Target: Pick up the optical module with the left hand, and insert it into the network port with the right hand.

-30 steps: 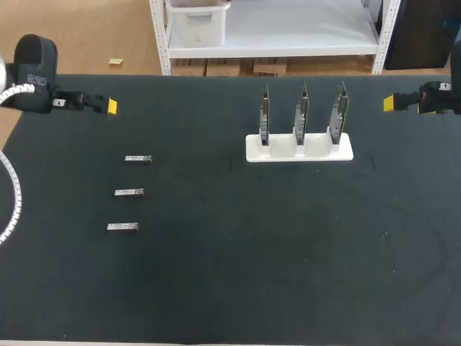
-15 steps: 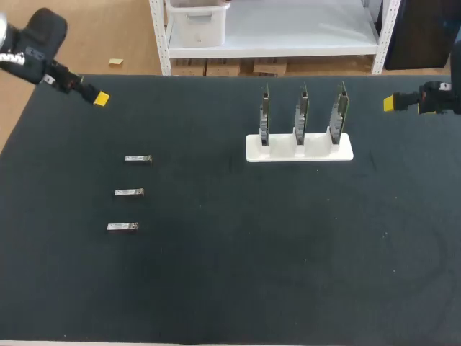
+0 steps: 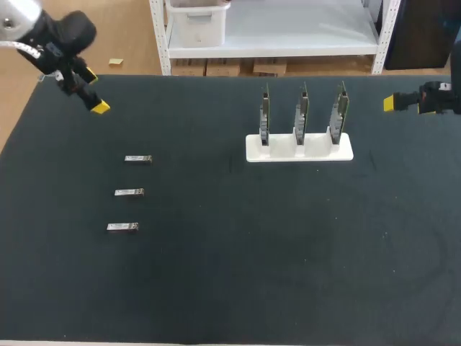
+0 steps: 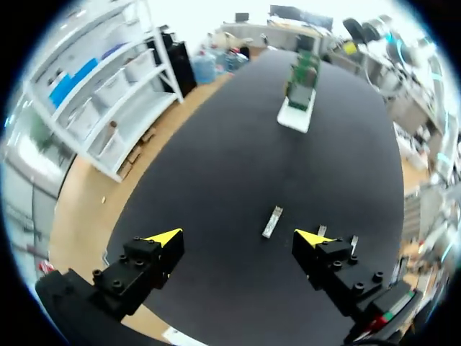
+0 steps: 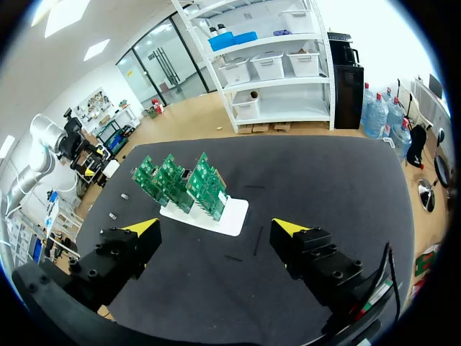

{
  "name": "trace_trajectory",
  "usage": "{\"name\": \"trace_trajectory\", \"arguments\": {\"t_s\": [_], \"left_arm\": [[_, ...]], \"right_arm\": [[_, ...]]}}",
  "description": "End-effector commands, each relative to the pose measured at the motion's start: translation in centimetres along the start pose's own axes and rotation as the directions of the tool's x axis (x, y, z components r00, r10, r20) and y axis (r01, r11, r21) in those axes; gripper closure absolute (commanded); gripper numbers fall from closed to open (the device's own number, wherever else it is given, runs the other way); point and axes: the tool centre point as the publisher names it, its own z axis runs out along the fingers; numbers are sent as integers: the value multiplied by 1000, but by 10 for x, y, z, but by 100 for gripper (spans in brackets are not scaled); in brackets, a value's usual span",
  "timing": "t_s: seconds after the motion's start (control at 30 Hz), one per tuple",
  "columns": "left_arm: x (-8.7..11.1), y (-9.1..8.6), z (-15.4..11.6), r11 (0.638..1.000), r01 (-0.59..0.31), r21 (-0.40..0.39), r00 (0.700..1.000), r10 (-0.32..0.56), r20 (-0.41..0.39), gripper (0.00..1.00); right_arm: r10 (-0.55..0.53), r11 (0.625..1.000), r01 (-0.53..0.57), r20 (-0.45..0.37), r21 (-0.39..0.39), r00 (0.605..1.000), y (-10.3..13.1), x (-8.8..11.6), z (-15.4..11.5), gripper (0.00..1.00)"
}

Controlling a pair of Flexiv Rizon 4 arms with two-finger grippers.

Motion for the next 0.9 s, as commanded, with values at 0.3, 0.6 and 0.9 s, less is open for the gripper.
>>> {"name": "trace_trajectory", "arguments": {"t_s": [0.3, 0.6, 0.9], "left_arm": [[6, -7, 38, 981, -166, 100, 961, 184, -209, 0], [16, -18, 57, 966, -205, 159, 943, 238, -233, 0], [25, -32, 78, 954, -255, 156, 924, 288, -252, 0]], "right_arm": [[0, 1000, 0, 0, 0, 1000, 0, 0, 0, 0], [0, 1000, 0, 0, 0, 1000, 0, 0, 0, 0], [0, 1000, 0, 0, 0, 1000, 0, 0, 0, 0]]}}
